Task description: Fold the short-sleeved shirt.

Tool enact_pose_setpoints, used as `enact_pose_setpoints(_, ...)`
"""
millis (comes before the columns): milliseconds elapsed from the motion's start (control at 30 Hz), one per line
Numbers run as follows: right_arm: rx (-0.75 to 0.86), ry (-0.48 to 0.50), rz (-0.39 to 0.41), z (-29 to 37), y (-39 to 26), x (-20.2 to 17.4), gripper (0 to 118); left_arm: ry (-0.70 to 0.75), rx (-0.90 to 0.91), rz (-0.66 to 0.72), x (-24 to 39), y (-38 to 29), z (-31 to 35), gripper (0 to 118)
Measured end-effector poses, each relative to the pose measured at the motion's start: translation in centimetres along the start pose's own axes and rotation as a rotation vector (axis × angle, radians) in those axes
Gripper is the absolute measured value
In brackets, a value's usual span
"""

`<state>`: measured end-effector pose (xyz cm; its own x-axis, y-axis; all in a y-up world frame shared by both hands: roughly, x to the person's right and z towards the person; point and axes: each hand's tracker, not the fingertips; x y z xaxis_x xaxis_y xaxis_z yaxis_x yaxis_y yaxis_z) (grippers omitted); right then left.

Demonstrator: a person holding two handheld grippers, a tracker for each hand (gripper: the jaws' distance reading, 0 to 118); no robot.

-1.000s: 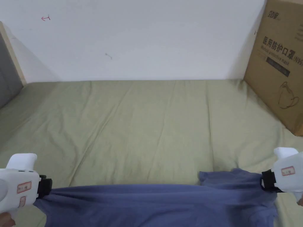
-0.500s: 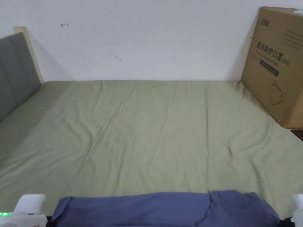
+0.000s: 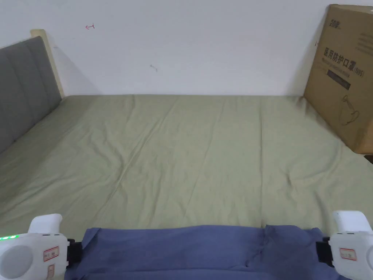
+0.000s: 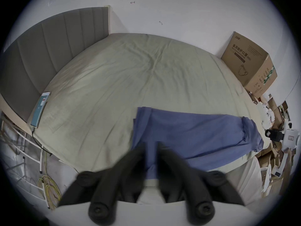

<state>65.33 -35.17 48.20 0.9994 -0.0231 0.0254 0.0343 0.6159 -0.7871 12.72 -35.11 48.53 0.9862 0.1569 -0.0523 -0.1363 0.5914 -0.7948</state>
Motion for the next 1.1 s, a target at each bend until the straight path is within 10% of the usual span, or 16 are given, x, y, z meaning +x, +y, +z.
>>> enact_pose_setpoints(200, 0.005, 0.116, -0.088, -2.2, -0.3, -5.1, 0, -0.108, -0.009, 0.142, -1.1, -0.9, -1.1, 5)
enact_pose_setpoints(333, -0.046, 0.140, 0.005, -3.4, -0.1, -8.1, 0, -0.146, -0.063, 0.221, -4.5, -0.8, -2.6, 103)
enact_pose_setpoints(467, -0.058, 0.148, 0.048, -4.1, 0.3, -9.8, 0, -0.277, -0.083, 0.394, -8.1, -1.9, -5.0, 118)
enact_pose_setpoints(633, -0.088, 0.180, 0.056, -4.9, 0.5, -11.5, 0, -0.436, -0.146, 0.590, -10.4, -3.4, -9.1, 116)
enact_pose_setpoints(767, -0.109, 0.186, 0.084, -5.5, 0.4, -12.5, 0, -0.397, -0.137, 0.479, -9.0, -3.0, -9.7, 114)
enact_pose_setpoints(800, -0.115, 0.189, 0.084, -5.6, 0.4, -12.6, 0, -0.382, -0.132, 0.473, -8.8, -2.8, -9.5, 103)
enact_pose_setpoints(867, -0.127, 0.192, 0.082, -6.1, 0.3, -12.9, 0, -0.228, -0.117, 0.394, -8.0, -2.0, -9.2, 24)
enact_pose_setpoints(900, -0.139, 0.197, 0.085, -6.4, 0.3, -12.9, 0, -0.184, -0.133, 0.383, -8.0, -2.1, -9.8, 8)
enact_pose_setpoints(1100, -0.169, 0.196, 0.052, -7.0, -0.2, -11.4, 0, -0.275, -0.138, 0.427, -7.9, -1.5, -8.8, 8)
